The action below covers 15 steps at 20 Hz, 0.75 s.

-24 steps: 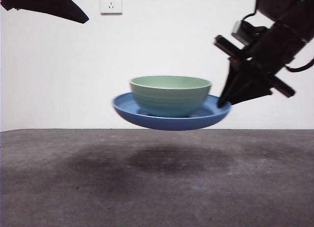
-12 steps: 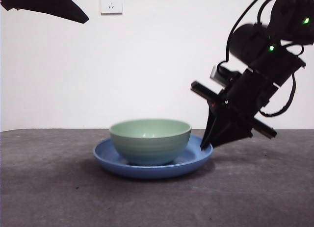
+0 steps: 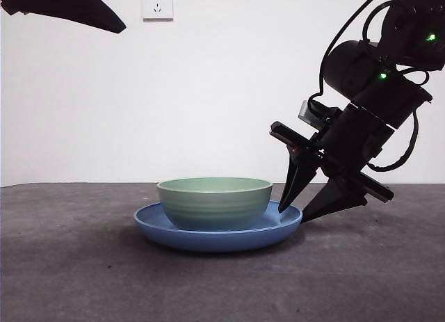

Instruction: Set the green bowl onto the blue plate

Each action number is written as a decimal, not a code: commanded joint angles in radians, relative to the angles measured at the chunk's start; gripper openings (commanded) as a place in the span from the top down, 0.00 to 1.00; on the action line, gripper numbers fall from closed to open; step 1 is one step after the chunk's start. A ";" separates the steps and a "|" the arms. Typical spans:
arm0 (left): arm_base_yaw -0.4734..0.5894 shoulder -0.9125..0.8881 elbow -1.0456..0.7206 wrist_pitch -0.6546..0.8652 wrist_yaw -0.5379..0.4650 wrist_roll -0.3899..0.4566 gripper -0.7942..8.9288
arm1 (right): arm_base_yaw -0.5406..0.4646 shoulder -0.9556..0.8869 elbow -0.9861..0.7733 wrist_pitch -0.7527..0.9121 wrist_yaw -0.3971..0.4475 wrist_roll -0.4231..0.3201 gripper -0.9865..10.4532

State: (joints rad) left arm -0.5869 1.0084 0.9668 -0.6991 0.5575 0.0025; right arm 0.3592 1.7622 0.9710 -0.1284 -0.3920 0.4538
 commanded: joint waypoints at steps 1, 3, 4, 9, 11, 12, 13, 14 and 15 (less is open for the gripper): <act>-0.007 0.005 0.007 0.010 0.009 0.009 0.62 | 0.006 -0.002 0.018 -0.011 0.005 0.010 0.75; -0.007 0.005 0.007 0.010 0.009 0.009 0.62 | 0.006 -0.036 0.018 -0.031 0.009 0.009 0.73; -0.007 0.005 0.007 0.010 0.009 0.009 0.62 | 0.004 -0.062 0.018 -0.044 0.018 0.006 0.73; -0.007 0.005 0.007 0.010 0.009 0.009 0.62 | 0.005 -0.257 0.018 -0.188 0.056 -0.103 0.73; -0.007 0.005 0.007 0.010 0.008 0.010 0.62 | 0.008 -0.357 0.018 -0.269 0.052 -0.160 0.73; -0.007 0.005 0.007 0.011 0.008 0.010 0.62 | 0.013 -0.409 0.018 -0.313 0.052 -0.185 0.73; -0.007 0.005 0.007 0.011 0.009 0.010 0.62 | 0.017 -0.460 0.018 -0.356 0.050 -0.209 0.73; -0.007 0.005 0.007 0.011 0.008 0.010 0.62 | 0.020 -0.510 0.018 -0.400 0.048 -0.232 0.73; -0.007 0.005 0.007 0.011 0.008 0.010 0.62 | 0.026 -0.559 0.018 -0.445 0.047 -0.251 0.73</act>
State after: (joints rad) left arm -0.5869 1.0084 0.9668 -0.6994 0.5571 0.0025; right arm 0.3798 1.1961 0.9718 -0.5735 -0.3439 0.2462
